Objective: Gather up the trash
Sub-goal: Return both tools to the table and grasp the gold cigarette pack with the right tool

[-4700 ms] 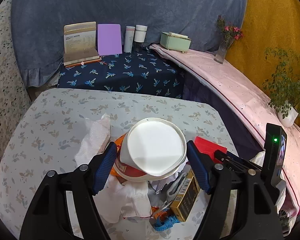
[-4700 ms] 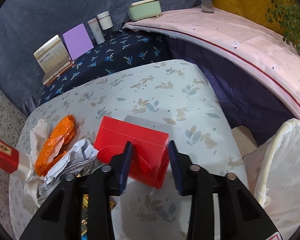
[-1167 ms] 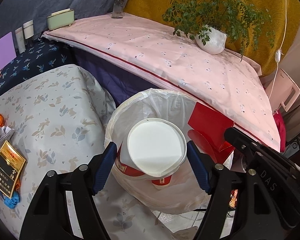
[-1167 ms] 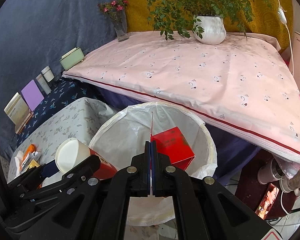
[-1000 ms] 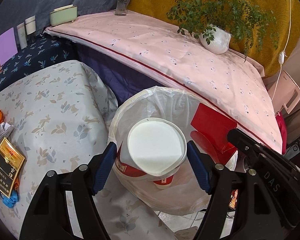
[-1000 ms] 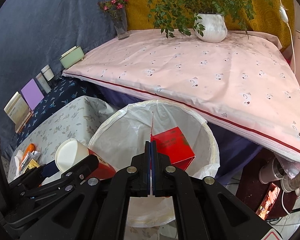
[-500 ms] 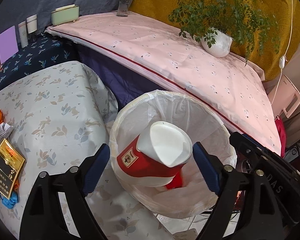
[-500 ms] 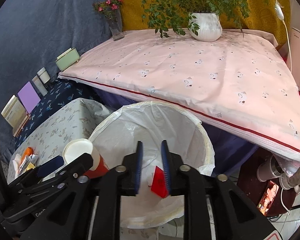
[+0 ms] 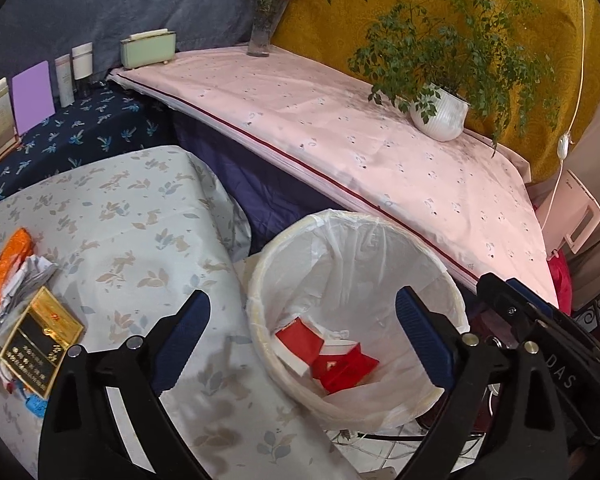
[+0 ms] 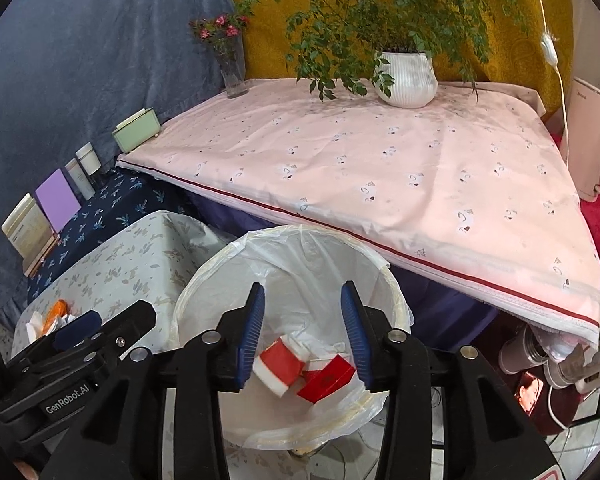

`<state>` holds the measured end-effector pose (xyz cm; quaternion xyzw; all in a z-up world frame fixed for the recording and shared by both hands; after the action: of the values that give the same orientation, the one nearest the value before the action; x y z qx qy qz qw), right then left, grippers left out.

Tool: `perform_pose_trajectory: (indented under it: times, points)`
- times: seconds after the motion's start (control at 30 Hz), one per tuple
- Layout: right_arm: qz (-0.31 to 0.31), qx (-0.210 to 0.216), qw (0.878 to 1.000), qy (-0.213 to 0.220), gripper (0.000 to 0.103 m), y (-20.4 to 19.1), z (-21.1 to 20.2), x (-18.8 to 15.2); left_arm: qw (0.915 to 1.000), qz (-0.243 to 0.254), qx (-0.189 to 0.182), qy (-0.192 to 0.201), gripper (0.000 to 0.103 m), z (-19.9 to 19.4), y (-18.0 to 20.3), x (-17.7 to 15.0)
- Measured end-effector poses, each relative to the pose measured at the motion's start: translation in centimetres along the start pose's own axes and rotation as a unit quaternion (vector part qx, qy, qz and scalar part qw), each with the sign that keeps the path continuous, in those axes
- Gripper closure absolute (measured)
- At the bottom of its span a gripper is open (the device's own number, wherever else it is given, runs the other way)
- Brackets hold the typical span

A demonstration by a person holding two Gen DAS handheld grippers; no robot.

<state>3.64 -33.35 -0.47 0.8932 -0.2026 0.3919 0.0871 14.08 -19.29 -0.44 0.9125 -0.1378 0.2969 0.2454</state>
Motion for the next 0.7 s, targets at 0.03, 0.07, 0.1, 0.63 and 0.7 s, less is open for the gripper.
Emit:
perform_pose_trajectory:
  times: [0.03,0.07,0.1,0.63,0.7]
  points:
    - [-0.004,0.002,1.000,0.001,0.057,-0.4,-0.1,0.1,1.0000,-0.001,0.004,0.004,0.014,-0.3,-0.3,0.1]
    - [-0.009,0.005,1.000,0.002,0.057,-0.9,-0.3,0.1,0.9999,-0.002,0.008,0.009,0.014,-0.7,-0.7,0.2]
    - [-0.013,0.008,1.000,0.002,0.056,-1.4,-0.3,0.2,0.9998,-0.004,0.012,0.013,0.014,-1.1,-1.1,0.2]
    - [-0.087,0.094,0.992,-0.002,0.048,-13.7,-1.2,-0.6,0.9866,-0.079,0.128,0.064,0.014,-9.3,-16.0,0.7]
    - [-0.095,0.105,0.990,-0.006,0.048,-15.4,-1.3,-0.9,0.9834,-0.092,0.142,0.066,0.014,-10.0,-18.1,0.5]
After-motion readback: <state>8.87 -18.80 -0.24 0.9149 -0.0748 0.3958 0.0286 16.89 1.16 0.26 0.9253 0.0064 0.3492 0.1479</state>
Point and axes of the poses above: each gripper's, at about its wrist camera, not at the fingertips, and z roughly the way its jaws point, y to its right, x to its top, the point moved 1 cm from there along z, roughly the way its jaws point, and after that the axes turned 14 degrees about -z, right-handed, at the moved point
